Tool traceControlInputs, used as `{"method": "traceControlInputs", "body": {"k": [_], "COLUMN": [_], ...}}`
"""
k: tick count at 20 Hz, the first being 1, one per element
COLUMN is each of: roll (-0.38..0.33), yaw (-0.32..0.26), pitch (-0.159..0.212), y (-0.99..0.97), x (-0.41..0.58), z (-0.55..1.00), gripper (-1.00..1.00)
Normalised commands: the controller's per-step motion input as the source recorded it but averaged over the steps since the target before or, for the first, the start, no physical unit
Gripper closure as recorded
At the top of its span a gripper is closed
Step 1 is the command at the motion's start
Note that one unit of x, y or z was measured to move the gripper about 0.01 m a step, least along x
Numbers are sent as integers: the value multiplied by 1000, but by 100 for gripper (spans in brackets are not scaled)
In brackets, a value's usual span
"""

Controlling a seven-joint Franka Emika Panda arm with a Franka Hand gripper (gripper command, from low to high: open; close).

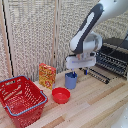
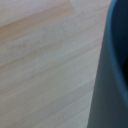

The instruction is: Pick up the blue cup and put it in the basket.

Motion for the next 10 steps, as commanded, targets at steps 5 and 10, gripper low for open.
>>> {"method": "traceControlInputs", "body": {"k": [5,10], "roll": [-7,0], "yaw": [2,-18], "pitch": [13,0], "y": [0,0], "x": [0,0], "z": [-188,0], "gripper": [100,100]}}
